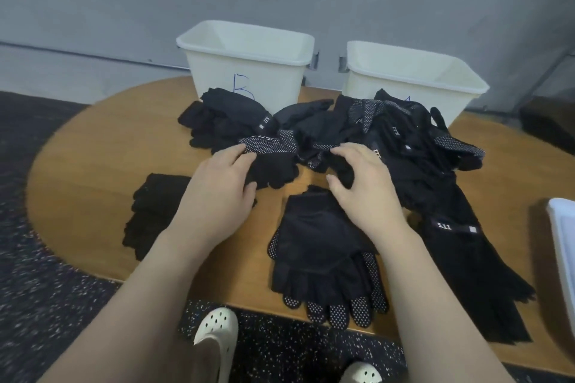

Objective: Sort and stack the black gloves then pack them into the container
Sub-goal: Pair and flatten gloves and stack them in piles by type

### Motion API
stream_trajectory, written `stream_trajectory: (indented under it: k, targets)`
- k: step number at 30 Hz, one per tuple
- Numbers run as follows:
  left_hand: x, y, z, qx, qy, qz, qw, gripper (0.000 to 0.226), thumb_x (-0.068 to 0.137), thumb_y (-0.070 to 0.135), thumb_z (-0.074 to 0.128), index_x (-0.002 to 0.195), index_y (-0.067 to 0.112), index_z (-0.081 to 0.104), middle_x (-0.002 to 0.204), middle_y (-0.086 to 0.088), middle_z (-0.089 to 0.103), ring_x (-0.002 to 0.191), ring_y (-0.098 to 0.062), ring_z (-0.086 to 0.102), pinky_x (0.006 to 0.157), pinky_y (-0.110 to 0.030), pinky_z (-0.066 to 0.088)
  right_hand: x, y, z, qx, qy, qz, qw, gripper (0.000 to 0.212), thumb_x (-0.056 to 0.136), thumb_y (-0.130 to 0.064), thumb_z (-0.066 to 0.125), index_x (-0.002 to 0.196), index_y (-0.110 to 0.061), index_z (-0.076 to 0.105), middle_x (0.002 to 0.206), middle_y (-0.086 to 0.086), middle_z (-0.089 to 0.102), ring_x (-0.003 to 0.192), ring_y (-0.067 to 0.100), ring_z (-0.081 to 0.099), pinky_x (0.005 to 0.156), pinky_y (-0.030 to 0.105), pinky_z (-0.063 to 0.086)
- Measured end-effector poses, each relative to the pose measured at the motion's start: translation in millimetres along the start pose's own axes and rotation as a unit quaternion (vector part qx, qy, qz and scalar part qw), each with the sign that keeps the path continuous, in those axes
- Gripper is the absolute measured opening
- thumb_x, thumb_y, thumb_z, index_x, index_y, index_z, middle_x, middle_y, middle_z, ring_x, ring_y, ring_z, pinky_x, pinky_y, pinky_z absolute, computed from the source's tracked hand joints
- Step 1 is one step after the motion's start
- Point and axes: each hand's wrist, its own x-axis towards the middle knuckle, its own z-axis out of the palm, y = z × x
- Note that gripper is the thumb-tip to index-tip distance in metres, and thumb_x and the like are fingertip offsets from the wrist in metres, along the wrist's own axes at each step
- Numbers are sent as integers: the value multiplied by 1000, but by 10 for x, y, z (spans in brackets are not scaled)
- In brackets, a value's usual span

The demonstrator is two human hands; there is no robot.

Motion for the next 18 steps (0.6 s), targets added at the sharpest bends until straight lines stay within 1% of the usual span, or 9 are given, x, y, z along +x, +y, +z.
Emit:
stream_trajectory:
  k: [2, 4, 6, 10, 12, 15, 18]
  targets:
    - [18, -10, 28, 10, -6, 7, 1000, 52, 95, 20, 69, 145, 10, 56, 152, -11, 52, 139, -29, 48, 115, -45, 39, 72, -6, 71, -41, 6, 8, 999, 50, 87, -18, 75, 136, -18, 63, 146, 1, 55, 142, 23, 46, 125, 47, 25]
    - [26, -3, 65, 11, -8, 15, 1000, 50, 96, 21, 67, 144, 12, 56, 151, -10, 52, 140, -28, 47, 116, -44, 39, 127, -12, 86, -88, 41, 29, 995, 51, 86, -16, 74, 136, -18, 62, 148, 3, 53, 143, 23, 44, 128, 46, 13]
    - [38, 40, 100, -3, -7, 23, 1000, 48, 98, 22, 64, 144, 12, 57, 150, -8, 53, 140, -27, 47, 117, -44, 39, 165, -17, 51, -123, 72, 64, 988, 51, 86, -17, 74, 135, -19, 62, 147, 3, 54, 141, 24, 45, 127, 47, 9]
    - [37, 220, 188, -35, -1, 78, 996, 41, 96, 19, 65, 137, 12, 63, 139, -5, 60, 131, -24, 53, 112, -40, 40, 135, 57, -31, -130, 46, 124, 983, 56, 88, -26, 76, 140, -19, 57, 146, 1, 54, 139, 25, 46, 125, 47, 19]
    - [34, 296, 230, -44, -7, 99, 994, 40, 97, 20, 65, 136, 14, 63, 137, -2, 60, 129, -22, 53, 111, -37, 41, 91, 116, -82, -106, 53, 134, 984, 56, 90, -25, 76, 141, -16, 56, 143, 2, 57, 135, 26, 50, 122, 48, 27]
    - [41, 352, 284, -57, -17, 112, 992, 39, 98, 22, 62, 136, 17, 63, 134, 3, 60, 125, -20, 53, 107, -34, 40, 49, 208, -177, -79, 74, 156, 982, 49, 94, -19, 72, 141, -12, 58, 134, 7, 65, 122, 30, 62, 115, 53, 38]
    - [42, 385, 301, -69, -17, 114, 991, 37, 98, 21, 61, 135, 18, 63, 131, 6, 60, 120, -18, 53, 104, -31, 39, 12, 274, -238, -99, 89, 160, 978, 37, 96, -20, 70, 131, -9, 67, 121, 12, 72, 114, 32, 67, 110, 53, 43]
